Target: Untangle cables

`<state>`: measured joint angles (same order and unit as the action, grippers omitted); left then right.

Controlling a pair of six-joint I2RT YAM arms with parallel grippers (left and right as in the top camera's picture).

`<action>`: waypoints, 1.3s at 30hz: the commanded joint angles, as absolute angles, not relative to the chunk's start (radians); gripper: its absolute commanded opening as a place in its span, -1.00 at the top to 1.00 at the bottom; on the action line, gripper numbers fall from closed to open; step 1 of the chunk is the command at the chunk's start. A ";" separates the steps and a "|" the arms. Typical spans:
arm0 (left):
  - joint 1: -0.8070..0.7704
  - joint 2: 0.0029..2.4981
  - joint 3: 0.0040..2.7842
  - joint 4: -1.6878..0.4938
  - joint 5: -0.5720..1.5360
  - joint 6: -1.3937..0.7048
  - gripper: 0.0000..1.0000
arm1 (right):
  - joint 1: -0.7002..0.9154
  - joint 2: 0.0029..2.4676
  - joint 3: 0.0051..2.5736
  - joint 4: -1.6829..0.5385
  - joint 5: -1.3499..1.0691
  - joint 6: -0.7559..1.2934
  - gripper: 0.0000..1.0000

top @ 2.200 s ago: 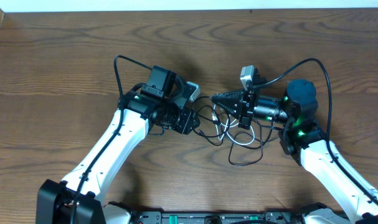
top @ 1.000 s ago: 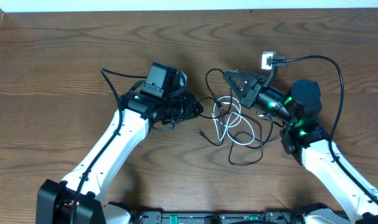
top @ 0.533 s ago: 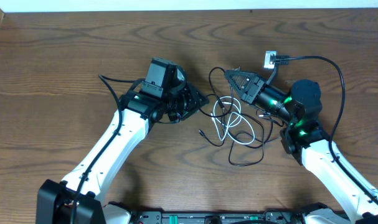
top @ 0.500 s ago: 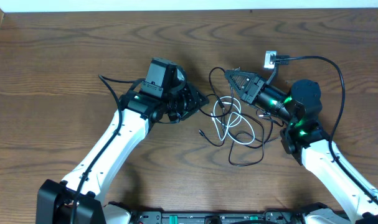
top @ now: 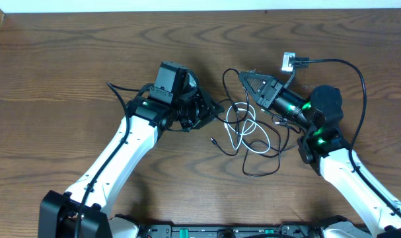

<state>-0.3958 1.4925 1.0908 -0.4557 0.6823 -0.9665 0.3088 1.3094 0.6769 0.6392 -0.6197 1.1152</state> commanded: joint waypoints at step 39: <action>-0.422 1.216 1.165 -0.160 0.852 -0.233 0.85 | 0.288 1.309 0.685 -0.010 -0.614 -0.035 -0.57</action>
<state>-0.4225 1.2118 1.1461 -0.1543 0.7494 -0.2535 0.2901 1.3102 0.6781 -0.0414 -0.4049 0.1978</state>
